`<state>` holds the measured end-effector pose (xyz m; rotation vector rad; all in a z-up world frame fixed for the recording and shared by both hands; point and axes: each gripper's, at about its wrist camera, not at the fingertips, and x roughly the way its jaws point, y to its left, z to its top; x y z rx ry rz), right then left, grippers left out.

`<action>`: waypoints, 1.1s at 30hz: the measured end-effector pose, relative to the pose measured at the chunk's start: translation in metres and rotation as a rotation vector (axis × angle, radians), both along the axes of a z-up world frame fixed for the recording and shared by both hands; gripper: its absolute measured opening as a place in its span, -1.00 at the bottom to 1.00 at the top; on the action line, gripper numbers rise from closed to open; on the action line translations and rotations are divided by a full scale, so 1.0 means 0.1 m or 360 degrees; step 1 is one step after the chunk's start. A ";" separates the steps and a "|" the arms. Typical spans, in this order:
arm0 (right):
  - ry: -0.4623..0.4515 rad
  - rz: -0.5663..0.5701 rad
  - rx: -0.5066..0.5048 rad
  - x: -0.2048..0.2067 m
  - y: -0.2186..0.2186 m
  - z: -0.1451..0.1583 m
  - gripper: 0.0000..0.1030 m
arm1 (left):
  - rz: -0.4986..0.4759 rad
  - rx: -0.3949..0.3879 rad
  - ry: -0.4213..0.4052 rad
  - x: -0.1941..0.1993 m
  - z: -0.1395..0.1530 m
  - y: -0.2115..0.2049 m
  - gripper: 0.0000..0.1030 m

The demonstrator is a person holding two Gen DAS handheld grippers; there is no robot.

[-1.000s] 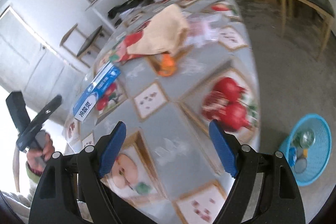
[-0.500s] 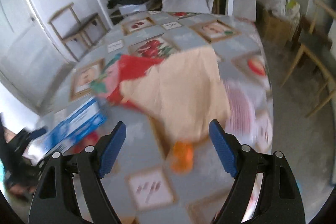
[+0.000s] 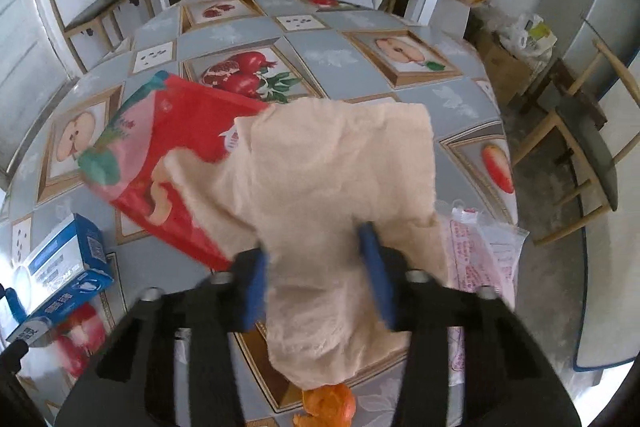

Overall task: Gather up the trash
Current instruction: 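Grasp the blue-and-white toothpaste box with left while right grasps the beige cloth, then lift the beige cloth with the right gripper while left holds the toothpaste box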

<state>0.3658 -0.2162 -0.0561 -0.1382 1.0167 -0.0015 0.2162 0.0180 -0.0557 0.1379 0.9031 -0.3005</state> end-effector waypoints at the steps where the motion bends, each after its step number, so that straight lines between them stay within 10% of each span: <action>1: -0.0011 -0.0010 0.0012 -0.03 -0.01 0.05 -0.87 | 0.0001 0.0005 -0.0003 0.00 0.00 0.00 0.02; 17: -0.0228 0.0151 0.0421 -1.29 0.01 0.71 -0.92 | 0.0005 -0.0170 0.0042 -0.12 0.04 0.06 -0.69; 19: -0.0198 0.0163 0.0528 -1.47 0.00 0.65 -0.92 | 0.0014 -0.0185 0.0042 -0.14 0.05 0.05 -0.52; 21: -0.0173 0.0173 0.0614 -1.63 -0.02 0.59 -0.92 | 0.0043 -0.0153 0.0014 -0.16 0.07 0.03 0.13; 25: -0.0118 0.0188 0.0736 -1.88 -0.04 0.48 -0.92 | 0.0083 -0.0026 -0.0083 -0.13 0.13 -0.02 0.37; 33: -0.0081 0.0176 0.0760 -2.11 -0.08 0.42 -0.92 | 0.0032 0.0296 -0.0020 0.02 -0.10 -0.21 0.13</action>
